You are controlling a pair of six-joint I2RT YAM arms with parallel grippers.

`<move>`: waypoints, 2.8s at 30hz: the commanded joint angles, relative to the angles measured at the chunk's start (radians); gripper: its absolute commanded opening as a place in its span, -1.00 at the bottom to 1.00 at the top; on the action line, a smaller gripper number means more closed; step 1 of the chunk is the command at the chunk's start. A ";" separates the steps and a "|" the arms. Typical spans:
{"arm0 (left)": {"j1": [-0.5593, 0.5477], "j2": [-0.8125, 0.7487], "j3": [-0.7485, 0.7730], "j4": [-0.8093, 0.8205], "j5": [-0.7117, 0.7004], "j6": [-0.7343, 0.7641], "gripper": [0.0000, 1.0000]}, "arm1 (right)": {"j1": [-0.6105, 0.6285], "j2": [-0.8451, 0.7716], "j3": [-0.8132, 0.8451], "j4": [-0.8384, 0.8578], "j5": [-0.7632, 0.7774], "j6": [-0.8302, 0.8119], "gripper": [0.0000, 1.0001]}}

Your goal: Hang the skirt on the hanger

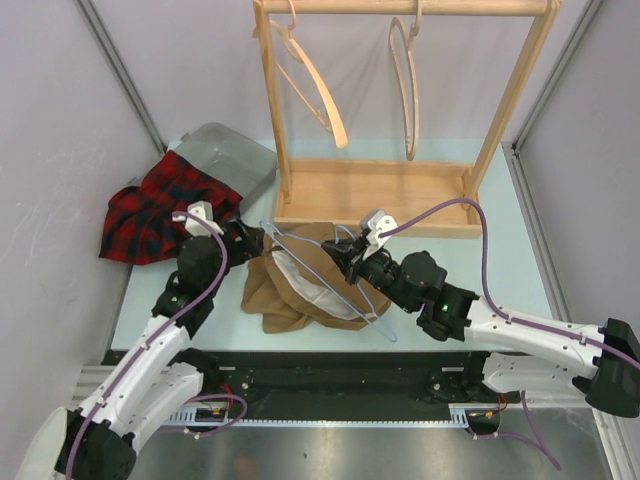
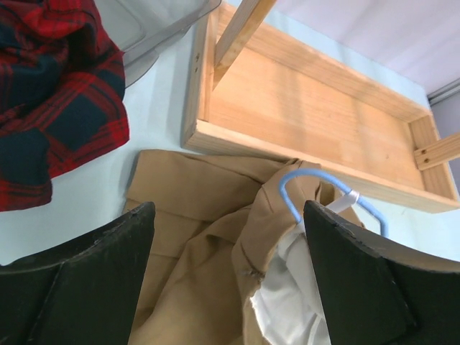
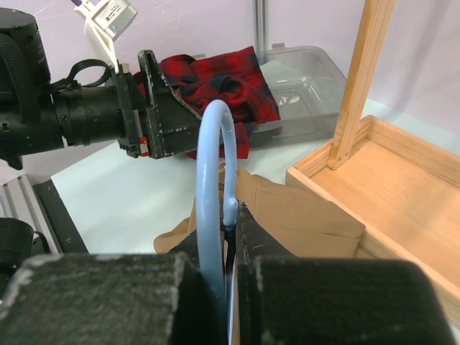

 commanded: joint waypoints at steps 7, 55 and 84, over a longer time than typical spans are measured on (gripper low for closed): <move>0.047 0.049 -0.054 0.227 0.176 -0.064 0.77 | -0.002 -0.030 0.066 0.029 -0.033 0.040 -1.00; 0.047 0.106 0.940 -0.509 0.491 0.344 1.00 | -0.166 0.126 0.957 -0.618 -0.247 -0.124 -1.00; 0.034 0.190 0.627 -0.013 1.569 0.203 0.94 | -0.327 0.061 0.841 -0.771 -1.027 0.107 -1.00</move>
